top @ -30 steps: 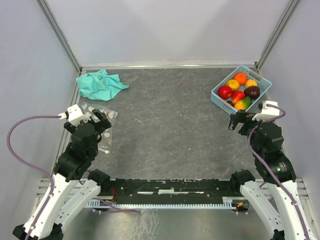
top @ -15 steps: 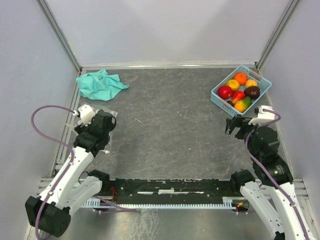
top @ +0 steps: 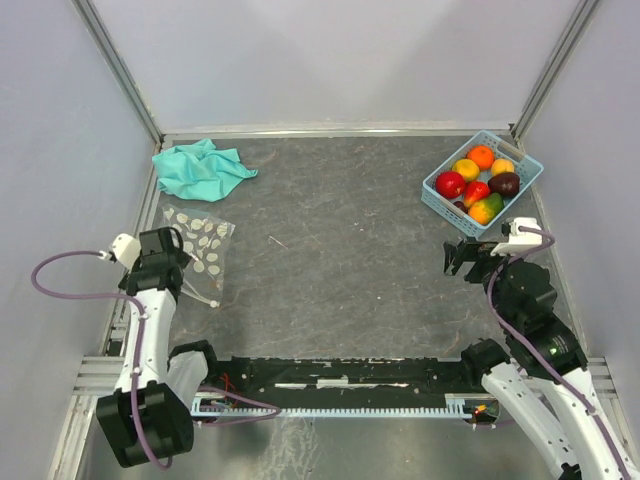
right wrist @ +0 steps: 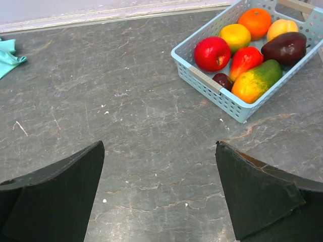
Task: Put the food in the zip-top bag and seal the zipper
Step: Pick up the zipper food storage bag at the center of the board.
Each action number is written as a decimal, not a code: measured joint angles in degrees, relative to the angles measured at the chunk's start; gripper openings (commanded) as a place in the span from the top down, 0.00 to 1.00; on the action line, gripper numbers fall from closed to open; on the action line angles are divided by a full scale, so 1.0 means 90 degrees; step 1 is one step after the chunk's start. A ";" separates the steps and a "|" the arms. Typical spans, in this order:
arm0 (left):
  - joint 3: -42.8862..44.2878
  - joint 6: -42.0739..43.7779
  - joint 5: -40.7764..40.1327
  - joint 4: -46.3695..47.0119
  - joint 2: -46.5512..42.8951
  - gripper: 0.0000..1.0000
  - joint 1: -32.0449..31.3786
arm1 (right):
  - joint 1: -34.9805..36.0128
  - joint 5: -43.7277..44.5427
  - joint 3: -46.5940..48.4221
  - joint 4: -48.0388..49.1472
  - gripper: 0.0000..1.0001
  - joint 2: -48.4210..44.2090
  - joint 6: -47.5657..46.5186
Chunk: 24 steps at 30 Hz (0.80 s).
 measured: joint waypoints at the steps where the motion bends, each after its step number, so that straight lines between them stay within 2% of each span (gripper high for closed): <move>1: -0.0012 -0.0002 0.0078 0.0015 0.0022 0.06 0.0158 | 0.0058 0.0017 -0.0012 0.0019 0.01 -0.0017 -0.0002; 3: -0.0012 -0.0017 0.0209 0.0049 0.0097 0.09 0.0410 | 0.0182 0.0058 -0.0027 0.0058 0.01 -0.0039 -0.0019; 8: -0.0046 -0.0102 0.0804 0.0427 0.0546 0.29 0.1022 | 0.0454 0.0163 -0.0061 0.0117 0.01 -0.0083 -0.0046; 15: -0.0442 -0.0308 0.1593 0.0971 0.1071 0.35 0.1977 | 0.0622 0.0277 -0.0102 0.0143 0.01 -0.0155 -0.0095; 21: -0.0614 -0.0311 0.2023 0.1319 0.1472 0.41 0.2283 | 0.0673 0.0323 -0.0112 0.0163 0.01 -0.0182 -0.0097; 24: -0.0614 -0.0306 0.2186 0.1535 0.1756 0.47 0.2319 | 0.0692 0.0313 -0.0114 0.0197 0.01 -0.0182 -0.0097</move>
